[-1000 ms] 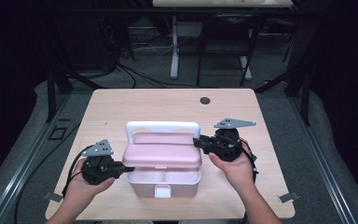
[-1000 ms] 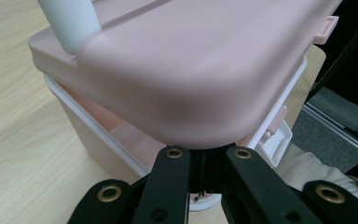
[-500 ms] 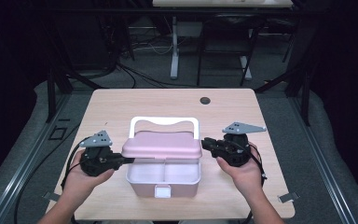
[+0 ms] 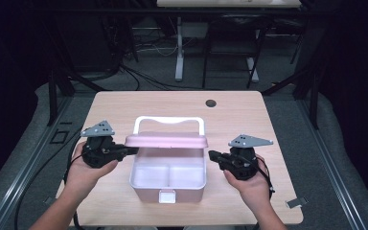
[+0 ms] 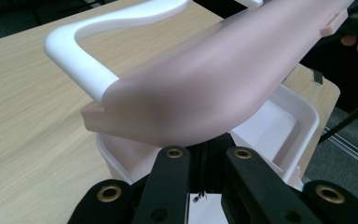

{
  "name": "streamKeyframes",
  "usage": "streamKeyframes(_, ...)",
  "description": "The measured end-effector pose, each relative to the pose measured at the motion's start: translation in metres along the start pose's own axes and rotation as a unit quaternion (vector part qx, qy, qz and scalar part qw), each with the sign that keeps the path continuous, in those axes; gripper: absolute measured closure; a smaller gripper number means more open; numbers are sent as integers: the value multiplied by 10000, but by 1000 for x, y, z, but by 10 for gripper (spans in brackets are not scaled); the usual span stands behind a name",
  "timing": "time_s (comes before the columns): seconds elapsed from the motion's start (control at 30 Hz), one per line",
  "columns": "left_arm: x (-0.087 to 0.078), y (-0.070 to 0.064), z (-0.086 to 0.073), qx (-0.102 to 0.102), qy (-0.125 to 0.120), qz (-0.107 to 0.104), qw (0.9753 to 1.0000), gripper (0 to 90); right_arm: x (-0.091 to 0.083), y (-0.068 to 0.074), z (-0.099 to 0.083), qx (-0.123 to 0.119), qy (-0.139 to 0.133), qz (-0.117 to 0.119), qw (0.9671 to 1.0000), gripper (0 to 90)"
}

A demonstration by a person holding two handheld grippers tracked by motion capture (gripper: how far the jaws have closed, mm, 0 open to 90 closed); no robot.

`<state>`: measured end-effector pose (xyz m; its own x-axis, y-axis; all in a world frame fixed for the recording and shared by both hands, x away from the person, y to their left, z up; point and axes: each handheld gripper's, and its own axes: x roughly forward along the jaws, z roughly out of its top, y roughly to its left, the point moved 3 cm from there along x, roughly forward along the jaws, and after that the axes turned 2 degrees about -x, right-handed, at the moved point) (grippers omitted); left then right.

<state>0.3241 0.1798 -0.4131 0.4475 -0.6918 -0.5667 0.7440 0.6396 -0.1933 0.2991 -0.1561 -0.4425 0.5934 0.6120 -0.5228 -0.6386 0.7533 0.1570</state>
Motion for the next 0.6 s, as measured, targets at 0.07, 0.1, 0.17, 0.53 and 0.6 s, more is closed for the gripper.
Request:
streamKeyframes(0.07,0,1,2,-10,-32,27,10000,899,1,1,-2,2,13,-8,10000,900)
streamKeyframes(0.1,0,2,5,-4,-68,67,10000,899,3,3,-6,2,8,21,10000,900)
streamKeyframes(0.17,1,3,7,-43,-112,88,9999,899,6,4,-10,9,24,49,10000,900)
streamKeyframes(0.53,2,7,14,-93,-250,160,9995,899,22,19,-28,-38,77,326,9994,900)
streamKeyframes(0.6,2,8,15,-101,-256,160,9995,899,25,23,-31,-90,131,341,9993,900)
